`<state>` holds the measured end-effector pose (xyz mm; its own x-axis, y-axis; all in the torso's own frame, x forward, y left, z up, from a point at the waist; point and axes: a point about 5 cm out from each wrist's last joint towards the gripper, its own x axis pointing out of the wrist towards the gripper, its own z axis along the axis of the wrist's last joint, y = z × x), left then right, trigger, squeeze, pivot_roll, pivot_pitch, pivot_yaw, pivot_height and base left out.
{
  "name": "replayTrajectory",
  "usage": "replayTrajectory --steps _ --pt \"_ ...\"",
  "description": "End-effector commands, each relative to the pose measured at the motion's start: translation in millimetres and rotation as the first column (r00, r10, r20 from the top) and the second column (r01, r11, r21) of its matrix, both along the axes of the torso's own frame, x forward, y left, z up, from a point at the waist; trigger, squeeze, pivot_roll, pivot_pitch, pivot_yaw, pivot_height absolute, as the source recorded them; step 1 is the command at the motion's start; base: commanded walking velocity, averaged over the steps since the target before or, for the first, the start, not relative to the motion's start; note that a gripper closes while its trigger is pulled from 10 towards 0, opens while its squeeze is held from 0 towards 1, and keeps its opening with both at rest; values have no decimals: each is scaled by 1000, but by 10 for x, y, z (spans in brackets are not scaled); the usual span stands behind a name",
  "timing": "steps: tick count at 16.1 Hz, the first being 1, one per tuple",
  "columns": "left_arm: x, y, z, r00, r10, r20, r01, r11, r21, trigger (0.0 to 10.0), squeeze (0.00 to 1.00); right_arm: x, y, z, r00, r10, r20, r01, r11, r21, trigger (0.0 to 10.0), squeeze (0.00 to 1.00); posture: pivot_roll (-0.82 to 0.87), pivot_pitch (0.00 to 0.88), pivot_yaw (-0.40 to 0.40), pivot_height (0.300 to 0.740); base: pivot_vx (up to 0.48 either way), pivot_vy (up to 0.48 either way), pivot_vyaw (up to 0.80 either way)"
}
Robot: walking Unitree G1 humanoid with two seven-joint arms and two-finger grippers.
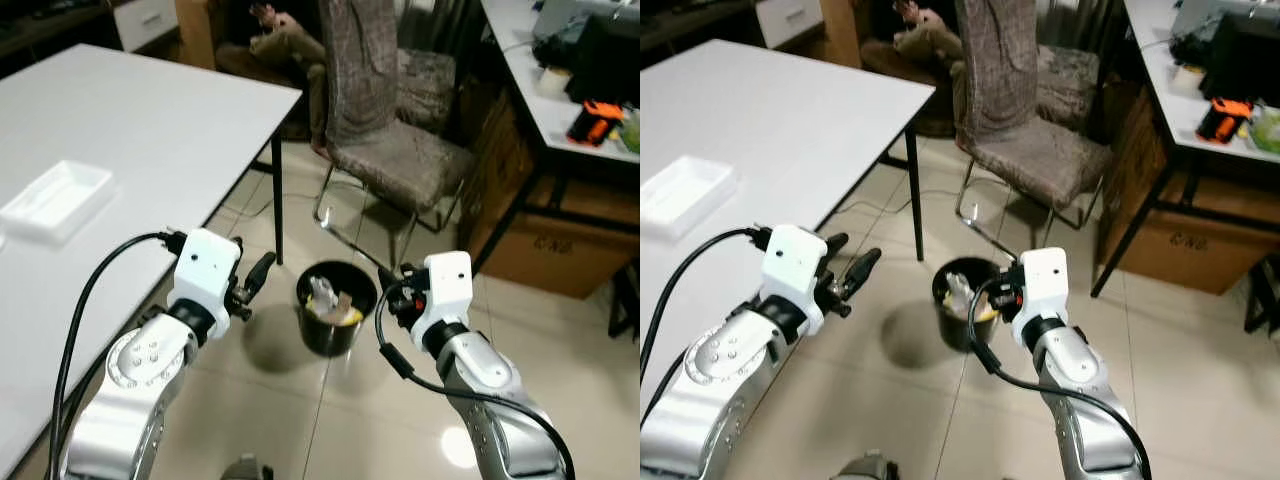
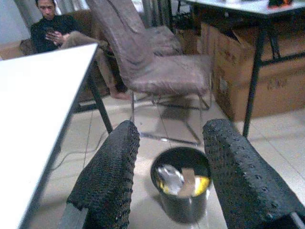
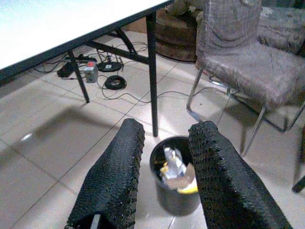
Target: Picking trash to rubbish bin
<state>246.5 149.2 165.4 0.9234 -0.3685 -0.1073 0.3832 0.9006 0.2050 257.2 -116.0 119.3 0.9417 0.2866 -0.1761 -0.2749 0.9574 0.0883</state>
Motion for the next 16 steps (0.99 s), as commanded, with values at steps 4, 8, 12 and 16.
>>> replayTrajectory --steps 4,8,12,16 --pt "-14 -21 -2 1000 -9 -5 9 1000 -7 10000 0 -7 -62 -28 1000 -21 -16 21 1000 -2 10000 0 -3 61 -40 740 -287 0 0" --pt "-20 -11 -7 1000 -1 -5 1 1000 -7 10000 0 -7 -59 -29 1000 -18 -16 18 1000 -2 10000 0 -1 63 -45 740 -273 0 0" --pt "-16 65 -54 996 89 -3 -89 996 1 10000 0 6 -13 -21 999 32 -1 -32 999 -33 10000 0 8 63 -54 740 0 0 0" --pt "7 151 49 978 192 88 -192 981 -4 10000 0 22 105 48 990 131 56 -129 991 -45 10000 0 22 56 -58 740 0 0 600"
